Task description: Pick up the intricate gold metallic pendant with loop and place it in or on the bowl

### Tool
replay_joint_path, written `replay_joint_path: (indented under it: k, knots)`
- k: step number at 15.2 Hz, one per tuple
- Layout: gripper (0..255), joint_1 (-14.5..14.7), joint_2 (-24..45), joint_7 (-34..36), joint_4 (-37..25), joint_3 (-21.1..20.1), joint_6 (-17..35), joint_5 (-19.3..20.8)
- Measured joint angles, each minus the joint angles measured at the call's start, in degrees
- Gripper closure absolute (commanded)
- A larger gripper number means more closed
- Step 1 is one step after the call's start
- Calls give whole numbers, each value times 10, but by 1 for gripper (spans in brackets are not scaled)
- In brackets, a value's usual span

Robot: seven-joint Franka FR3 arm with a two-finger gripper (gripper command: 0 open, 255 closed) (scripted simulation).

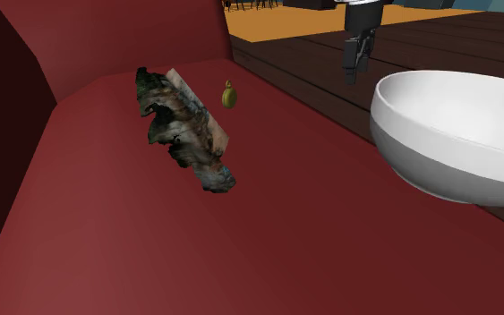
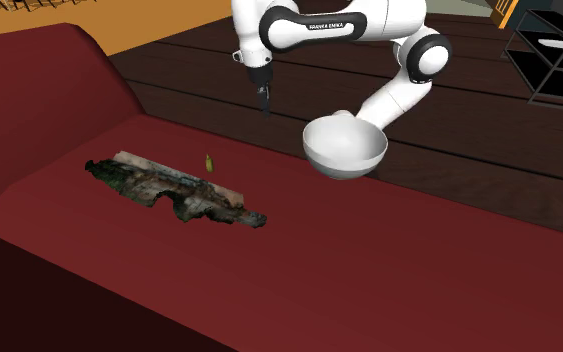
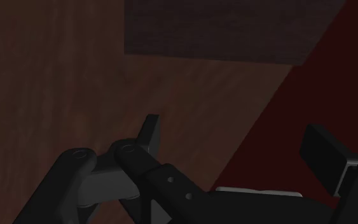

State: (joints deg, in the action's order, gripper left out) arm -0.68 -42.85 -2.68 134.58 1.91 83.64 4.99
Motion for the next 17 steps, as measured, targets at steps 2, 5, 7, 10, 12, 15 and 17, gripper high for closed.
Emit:
replay_joint_path:
  k: [2,5,7,10,12,15,17]
  knots:
    - [0,2,6,4,-5,-3,-1,-5]
    - [0,16,35,25,-34,-24,-8,-34]
    - [0,25,64,40,-53,-37,-3,-55]
    - [0,39,101,63,-92,-57,-12,-84]
    - [0,48,129,82,-125,-73,-19,-105]
    - [0,61,175,109,-173,-94,-23,-131]
    - [0,68,203,125,-204,-106,-28,-146]
